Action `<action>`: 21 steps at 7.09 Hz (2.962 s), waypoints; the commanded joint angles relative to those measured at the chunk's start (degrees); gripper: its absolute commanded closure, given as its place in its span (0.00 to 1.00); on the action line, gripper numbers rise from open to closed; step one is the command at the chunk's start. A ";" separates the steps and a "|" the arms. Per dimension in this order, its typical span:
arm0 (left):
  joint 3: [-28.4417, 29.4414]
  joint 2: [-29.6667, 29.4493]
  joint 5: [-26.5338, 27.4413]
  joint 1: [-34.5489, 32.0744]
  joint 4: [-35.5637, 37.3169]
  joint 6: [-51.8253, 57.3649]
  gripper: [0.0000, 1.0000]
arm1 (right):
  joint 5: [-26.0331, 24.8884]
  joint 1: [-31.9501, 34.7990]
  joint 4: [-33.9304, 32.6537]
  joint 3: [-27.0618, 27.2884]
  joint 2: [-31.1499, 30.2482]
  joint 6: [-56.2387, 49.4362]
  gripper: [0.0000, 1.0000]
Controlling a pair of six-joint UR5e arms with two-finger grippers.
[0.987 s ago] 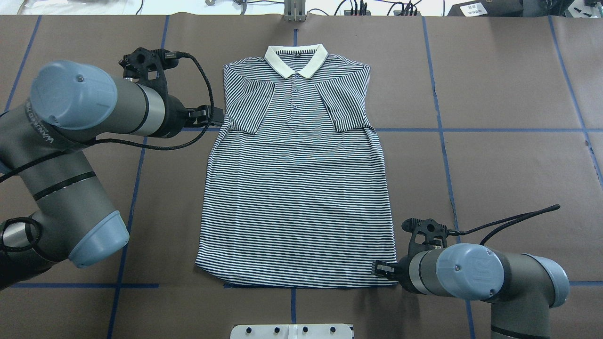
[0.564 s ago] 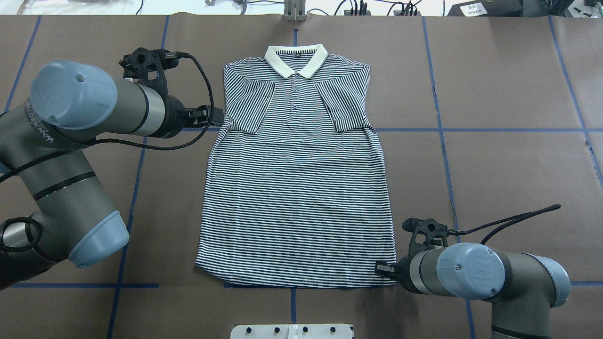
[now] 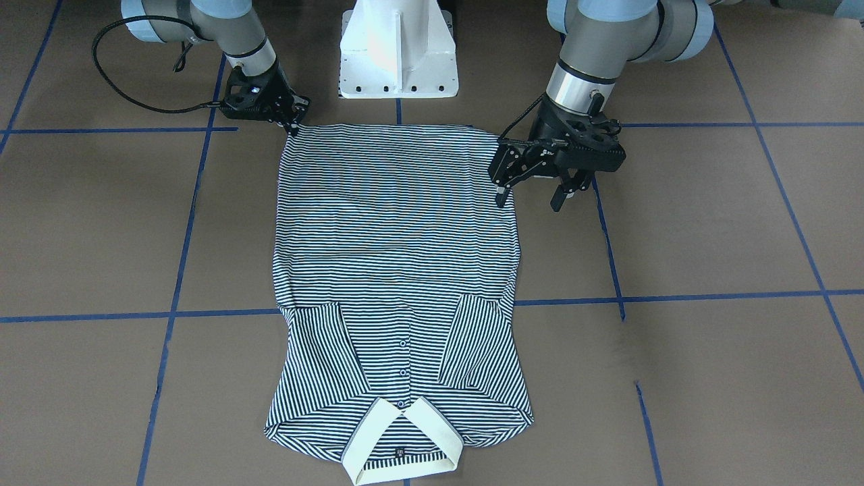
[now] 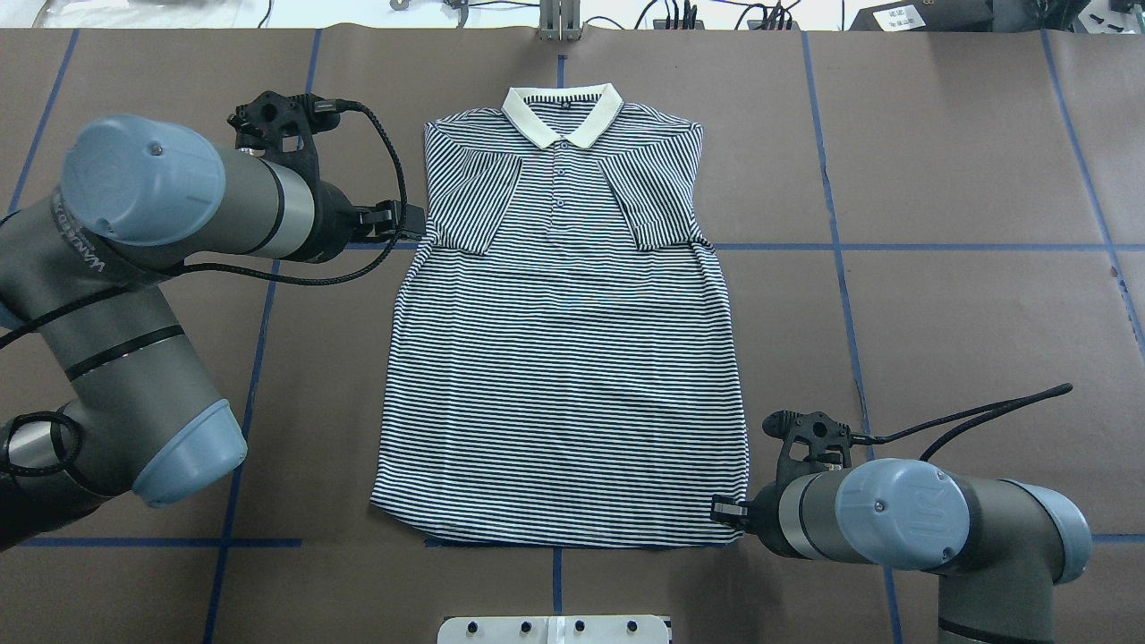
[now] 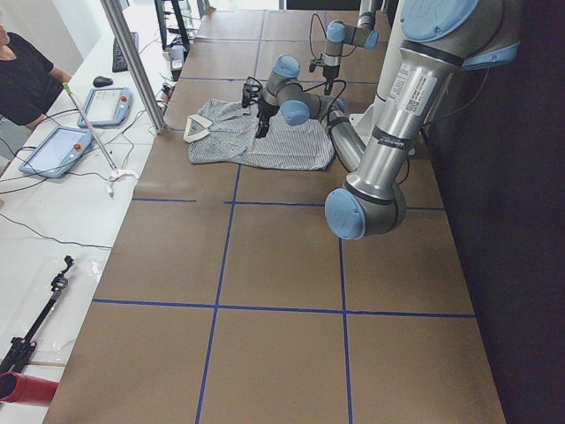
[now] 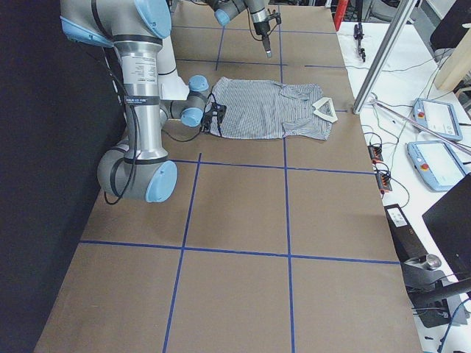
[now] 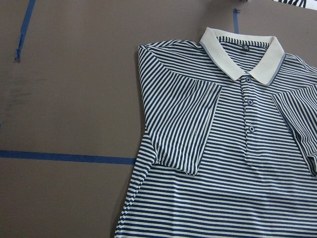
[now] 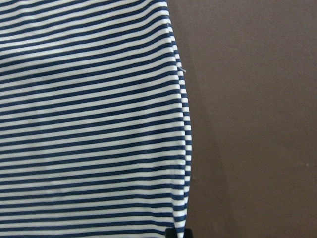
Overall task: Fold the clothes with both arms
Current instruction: 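Move both grippers down to the shirt's side edges near the hem, then grasp the hem corners nearest the robot with both grippers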
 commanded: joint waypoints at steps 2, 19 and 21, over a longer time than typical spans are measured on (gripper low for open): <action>-0.79 0.78 0.42 5.64 -0.03 -12.81 0.00 | 0.26 0.10 0.12 2.15 0.04 -0.01 1.00; -3.43 7.46 14.58 29.42 15.44 -40.95 0.82 | 2.46 3.35 0.21 4.62 0.30 -0.45 1.00; -3.52 7.37 14.58 29.42 15.52 -40.95 1.00 | 2.55 3.44 0.21 4.53 0.13 -0.45 1.00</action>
